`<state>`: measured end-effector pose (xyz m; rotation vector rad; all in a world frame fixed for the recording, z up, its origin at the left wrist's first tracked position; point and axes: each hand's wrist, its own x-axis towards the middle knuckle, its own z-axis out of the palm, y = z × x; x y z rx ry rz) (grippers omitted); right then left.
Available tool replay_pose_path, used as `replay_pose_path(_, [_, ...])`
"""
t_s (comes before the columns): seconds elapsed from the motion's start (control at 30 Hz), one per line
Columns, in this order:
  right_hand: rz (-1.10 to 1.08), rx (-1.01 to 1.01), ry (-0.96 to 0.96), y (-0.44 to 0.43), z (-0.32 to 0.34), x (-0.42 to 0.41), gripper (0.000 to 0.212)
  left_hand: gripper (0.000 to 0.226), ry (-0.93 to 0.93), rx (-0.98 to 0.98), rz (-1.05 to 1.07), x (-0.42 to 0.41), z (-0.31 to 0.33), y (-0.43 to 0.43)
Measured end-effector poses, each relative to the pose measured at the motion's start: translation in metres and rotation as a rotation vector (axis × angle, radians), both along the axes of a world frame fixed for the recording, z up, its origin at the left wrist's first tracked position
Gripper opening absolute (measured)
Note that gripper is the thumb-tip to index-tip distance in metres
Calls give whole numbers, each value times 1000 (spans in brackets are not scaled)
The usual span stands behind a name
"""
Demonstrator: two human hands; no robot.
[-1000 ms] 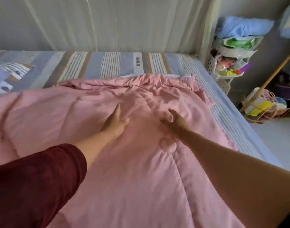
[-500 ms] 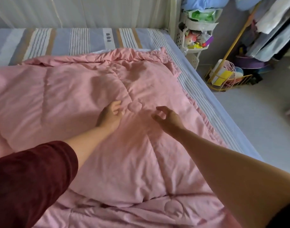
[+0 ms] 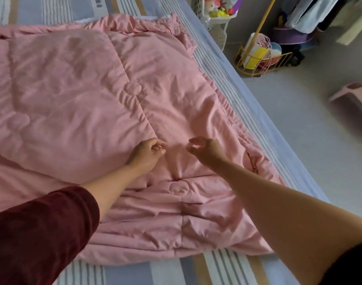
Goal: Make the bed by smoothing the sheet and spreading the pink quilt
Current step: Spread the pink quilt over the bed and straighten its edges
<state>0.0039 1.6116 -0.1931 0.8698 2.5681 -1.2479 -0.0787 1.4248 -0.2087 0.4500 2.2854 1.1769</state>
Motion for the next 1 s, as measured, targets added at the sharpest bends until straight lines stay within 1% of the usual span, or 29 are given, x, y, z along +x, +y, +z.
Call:
replay_pose_path(0.17, [58,-92,-36,-13,-10,67,30,13,-45,-58,42,75,-13,-9])
replay_pose_path(0.23, [98,-89,-41,-20,-16,94,27,11,-55,-91,65,105,-17,-13])
replay_pose_path(0.3, [149,-94,-63,-30,-24,117,21,8,-24,-136,101,132,-22,-17])
replay_pose_path(0.37, [189,-142,-61,-43,-26,136,16,3,34,-156,156,155,-25,-24])
replay_pose_path(0.47, [299,-179,-70,-68,-24,160,12,12,146,-186,254,187,-23,-43])
replay_pose_path(0.53, [367,-277,-106,-85,-22,173,8,18,203,-220,283,202,-23,-59])
replay_pose_path(0.6, [407,-327,-129,-99,-22,183,9,22,213,-238,280,212,-26,-77])
replay_pose_path(0.67, [443,-336,-180,-114,-22,187,8,23,196,-285,301,218,-30,-99])
replay_pose_path(0.77, [501,-322,-245,-132,-24,187,11,22,200,-384,343,222,-38,-128])
replay_pose_path(0.87, [578,-281,-318,-148,-35,189,14,26,123,-494,329,222,-49,-148])
replay_pose_path(0.93, [625,-104,-287,-156,-49,189,18,19,139,-427,314,221,-56,-156])
replay_pose_path(0.97, [601,-9,-236,-159,-57,188,24,12,200,-362,300,219,-59,-159])
replay_pose_path(1.0, [539,48,-173,-160,-62,185,33,11,266,-313,272,217,-61,-160])
